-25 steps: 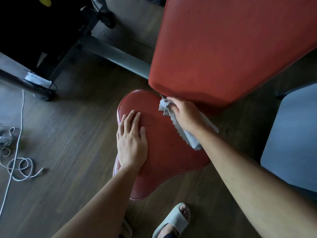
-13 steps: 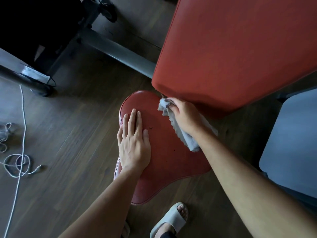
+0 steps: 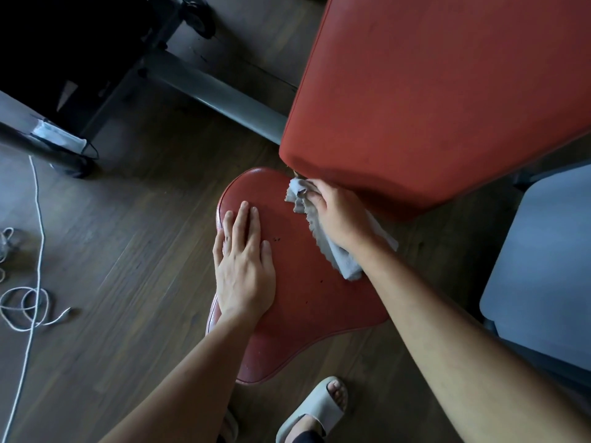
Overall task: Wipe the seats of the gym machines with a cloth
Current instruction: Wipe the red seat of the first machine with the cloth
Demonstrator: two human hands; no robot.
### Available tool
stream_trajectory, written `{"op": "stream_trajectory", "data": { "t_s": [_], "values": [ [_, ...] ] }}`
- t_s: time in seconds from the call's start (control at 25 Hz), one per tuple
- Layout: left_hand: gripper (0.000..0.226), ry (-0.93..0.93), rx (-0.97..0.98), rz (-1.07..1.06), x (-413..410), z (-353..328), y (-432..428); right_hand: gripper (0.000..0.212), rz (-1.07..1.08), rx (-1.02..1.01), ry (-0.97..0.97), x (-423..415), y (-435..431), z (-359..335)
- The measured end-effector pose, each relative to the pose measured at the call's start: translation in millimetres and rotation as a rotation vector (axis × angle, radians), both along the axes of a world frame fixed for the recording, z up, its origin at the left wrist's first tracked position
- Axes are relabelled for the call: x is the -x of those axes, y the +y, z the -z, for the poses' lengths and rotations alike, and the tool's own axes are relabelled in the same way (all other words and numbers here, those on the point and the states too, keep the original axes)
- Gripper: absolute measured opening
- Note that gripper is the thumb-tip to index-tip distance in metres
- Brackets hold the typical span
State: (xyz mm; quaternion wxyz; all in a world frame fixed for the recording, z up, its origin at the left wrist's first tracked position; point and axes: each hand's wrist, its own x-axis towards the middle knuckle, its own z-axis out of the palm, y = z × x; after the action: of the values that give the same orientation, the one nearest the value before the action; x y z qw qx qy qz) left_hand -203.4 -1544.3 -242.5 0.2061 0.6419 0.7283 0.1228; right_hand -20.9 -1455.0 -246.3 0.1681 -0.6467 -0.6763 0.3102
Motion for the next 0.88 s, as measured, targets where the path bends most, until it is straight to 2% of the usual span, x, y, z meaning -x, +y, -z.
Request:
{"op": "stream_trajectory", "data": {
  "t_s": [0.2,0.36,0.56,0.76,0.88],
  "values": [
    [0.053,-0.072,-0.023,-0.074,0,-8,5,0.028,0.05,-0.041,-0.069,-32,-34,-9],
    [0.044,-0.135,-0.045,-0.125,-1,-7,5,0.035,-0.042,-0.073,-0.032,1,-4,-3],
    [0.056,-0.078,-0.04,-0.049,2,2,5,0.033,-0.193,0.04,0.028,58,53,-2],
    [0.055,-0.028,-0.038,-0.011,3,7,7,0.032,-0.051,0.002,0.031,19,18,-5],
    [0.054,-0.038,-0.046,-0.027,1,7,7,0.03,-0.042,0.055,0.044,20,25,2]
  ]
}}
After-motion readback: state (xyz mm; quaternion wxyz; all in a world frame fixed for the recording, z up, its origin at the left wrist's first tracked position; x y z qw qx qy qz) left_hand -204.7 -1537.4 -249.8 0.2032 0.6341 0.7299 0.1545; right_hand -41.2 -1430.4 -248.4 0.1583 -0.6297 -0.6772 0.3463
